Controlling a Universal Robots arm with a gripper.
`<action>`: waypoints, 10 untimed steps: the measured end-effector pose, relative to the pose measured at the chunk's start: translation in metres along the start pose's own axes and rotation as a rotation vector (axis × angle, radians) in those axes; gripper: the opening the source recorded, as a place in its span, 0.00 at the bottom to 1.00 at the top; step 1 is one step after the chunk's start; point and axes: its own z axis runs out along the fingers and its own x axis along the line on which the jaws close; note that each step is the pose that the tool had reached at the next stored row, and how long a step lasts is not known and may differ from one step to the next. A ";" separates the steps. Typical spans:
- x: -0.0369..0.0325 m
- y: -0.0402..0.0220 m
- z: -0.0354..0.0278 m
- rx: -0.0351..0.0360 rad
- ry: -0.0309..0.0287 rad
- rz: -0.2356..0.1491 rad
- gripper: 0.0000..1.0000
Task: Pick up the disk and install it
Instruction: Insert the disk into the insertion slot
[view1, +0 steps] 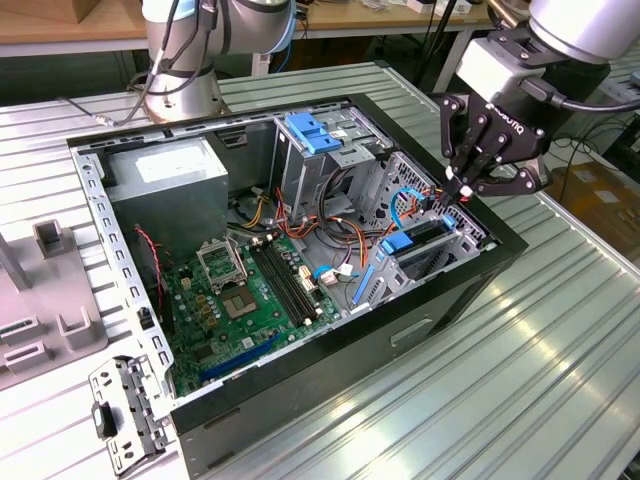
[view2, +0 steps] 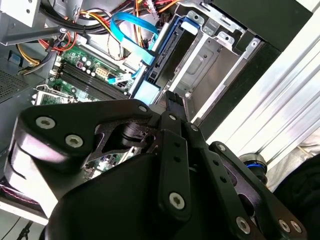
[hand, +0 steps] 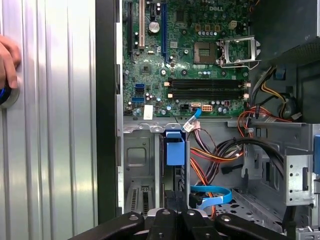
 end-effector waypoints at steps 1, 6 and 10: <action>0.0000 -0.0004 0.0004 0.0000 0.0000 0.000 0.11; 0.0002 -0.0041 0.0035 0.0000 0.0002 0.000 0.11; 0.0003 -0.0073 0.0062 0.0000 0.0001 0.000 0.11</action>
